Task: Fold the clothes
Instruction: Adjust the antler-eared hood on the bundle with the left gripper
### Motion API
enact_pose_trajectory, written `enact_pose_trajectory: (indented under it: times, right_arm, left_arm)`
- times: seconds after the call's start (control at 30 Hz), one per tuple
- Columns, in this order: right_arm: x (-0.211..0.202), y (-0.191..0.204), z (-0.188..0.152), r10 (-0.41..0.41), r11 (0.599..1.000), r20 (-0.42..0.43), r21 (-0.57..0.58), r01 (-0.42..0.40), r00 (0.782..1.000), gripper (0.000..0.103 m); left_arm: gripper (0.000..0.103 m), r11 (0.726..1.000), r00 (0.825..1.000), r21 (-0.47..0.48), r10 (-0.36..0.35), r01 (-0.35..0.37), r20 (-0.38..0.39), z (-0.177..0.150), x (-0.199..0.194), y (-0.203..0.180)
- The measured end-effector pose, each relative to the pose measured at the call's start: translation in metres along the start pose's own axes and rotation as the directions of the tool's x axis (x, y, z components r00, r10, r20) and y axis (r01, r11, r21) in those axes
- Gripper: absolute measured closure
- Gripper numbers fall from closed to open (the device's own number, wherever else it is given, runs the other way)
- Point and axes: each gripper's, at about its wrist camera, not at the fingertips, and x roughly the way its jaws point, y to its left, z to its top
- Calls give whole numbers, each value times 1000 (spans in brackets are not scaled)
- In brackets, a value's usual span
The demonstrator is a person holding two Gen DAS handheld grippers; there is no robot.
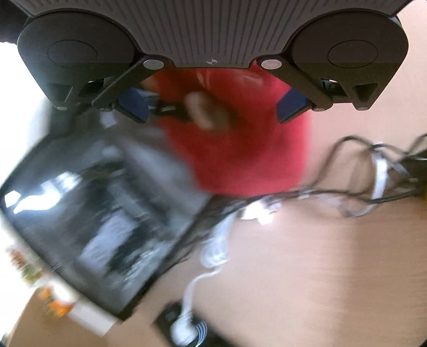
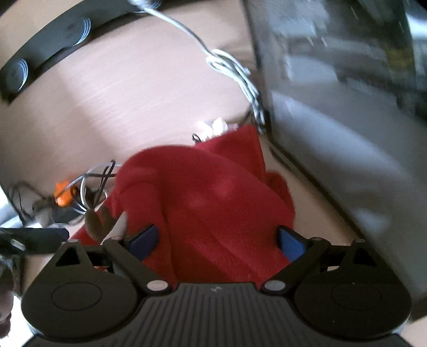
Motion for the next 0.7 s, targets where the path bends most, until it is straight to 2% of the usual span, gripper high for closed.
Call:
enact_pose_trajectory:
  times: [0.1,0.17,0.23,0.33,0.37,0.43,0.53,0.7]
  right_arm:
    - [-13,19,16,1,990,97,-138,12,995,7]
    - [-8,30,28,17,981,115,-196,6,993,7]
    - [9,37,39,25,976,81,-217,-7,996,7]
    - [62,44,42,-100,959,-57,-271,81,993,7]
    - [76,43,41,-121,958,-87,-271,93,989,0]
    - [89,34,41,-106,970,-112,-230,78,988,1]
    - [83,17,44,-33,989,-115,-145,16,993,1]
    - [25,-1,31,-7,997,2,-81,7,1000,0]
  left_arm:
    - [0,993,992,35,115,-113,-49,-12,10,8]
    - [0,981,979,62,188,-183,-74,-19,17,13]
    - [0,976,974,68,211,-206,-87,-21,22,19]
    - [0,972,969,70,231,-225,-91,-19,29,20]
    - [0,968,966,78,243,-237,-91,-19,32,20]
    - [0,963,960,82,263,-256,-95,-21,34,21]
    - [0,962,958,71,270,-264,-94,-22,29,24]
    - [0,960,957,69,277,-272,-89,-23,23,24]
